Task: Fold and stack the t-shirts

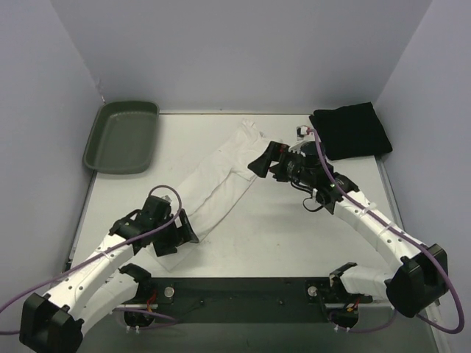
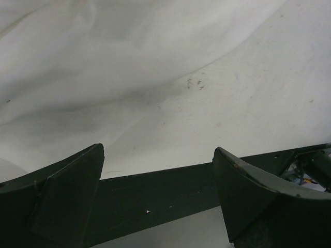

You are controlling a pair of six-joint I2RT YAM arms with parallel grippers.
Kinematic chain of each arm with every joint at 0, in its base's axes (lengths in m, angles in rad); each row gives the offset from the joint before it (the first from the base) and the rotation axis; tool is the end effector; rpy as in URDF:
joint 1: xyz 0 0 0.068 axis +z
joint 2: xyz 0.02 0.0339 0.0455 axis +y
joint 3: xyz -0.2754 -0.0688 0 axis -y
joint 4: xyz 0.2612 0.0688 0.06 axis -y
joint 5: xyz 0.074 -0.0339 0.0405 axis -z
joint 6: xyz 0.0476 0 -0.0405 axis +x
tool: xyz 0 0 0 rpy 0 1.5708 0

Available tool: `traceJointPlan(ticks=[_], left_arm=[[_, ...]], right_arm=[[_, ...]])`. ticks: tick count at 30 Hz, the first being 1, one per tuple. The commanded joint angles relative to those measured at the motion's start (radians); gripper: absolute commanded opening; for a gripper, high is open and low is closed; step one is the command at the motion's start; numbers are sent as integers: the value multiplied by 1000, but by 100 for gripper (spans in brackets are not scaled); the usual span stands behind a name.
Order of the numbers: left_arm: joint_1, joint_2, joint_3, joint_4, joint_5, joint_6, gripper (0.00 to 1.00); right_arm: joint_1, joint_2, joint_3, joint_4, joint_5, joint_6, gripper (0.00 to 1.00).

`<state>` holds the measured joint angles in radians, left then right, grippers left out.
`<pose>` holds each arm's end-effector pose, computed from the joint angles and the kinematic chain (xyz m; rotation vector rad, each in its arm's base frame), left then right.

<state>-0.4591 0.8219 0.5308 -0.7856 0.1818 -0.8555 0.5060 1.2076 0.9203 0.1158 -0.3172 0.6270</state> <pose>0.1371 -0.0774 0.1914 -0.4867 2.7494 -0.6316 0.2614 0.1618 0.3341 -0.1367 1.8616 1.0853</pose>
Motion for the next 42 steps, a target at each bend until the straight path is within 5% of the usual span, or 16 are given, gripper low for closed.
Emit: traceJointPlan(ticks=[1, 14, 26, 35, 42], left_arm=[[-56, 63, -15, 58, -125, -85, 96], [-76, 190, -35, 143, -231, -96, 98], [-375, 445, -63, 399, -223, -247, 98], [-679, 888, 231, 569, -203, -332, 98], [-786, 1118, 535, 562, -182, -306, 97]], right_arm=[[12, -51, -37, 50, 18, -10, 100], [11, -97, -87, 36, -2, -36, 100], [-11, -121, -113, 5, 15, -41, 100], [-50, -177, -118, -67, 32, -44, 100], [-98, -237, -97, -180, 50, -78, 100]])
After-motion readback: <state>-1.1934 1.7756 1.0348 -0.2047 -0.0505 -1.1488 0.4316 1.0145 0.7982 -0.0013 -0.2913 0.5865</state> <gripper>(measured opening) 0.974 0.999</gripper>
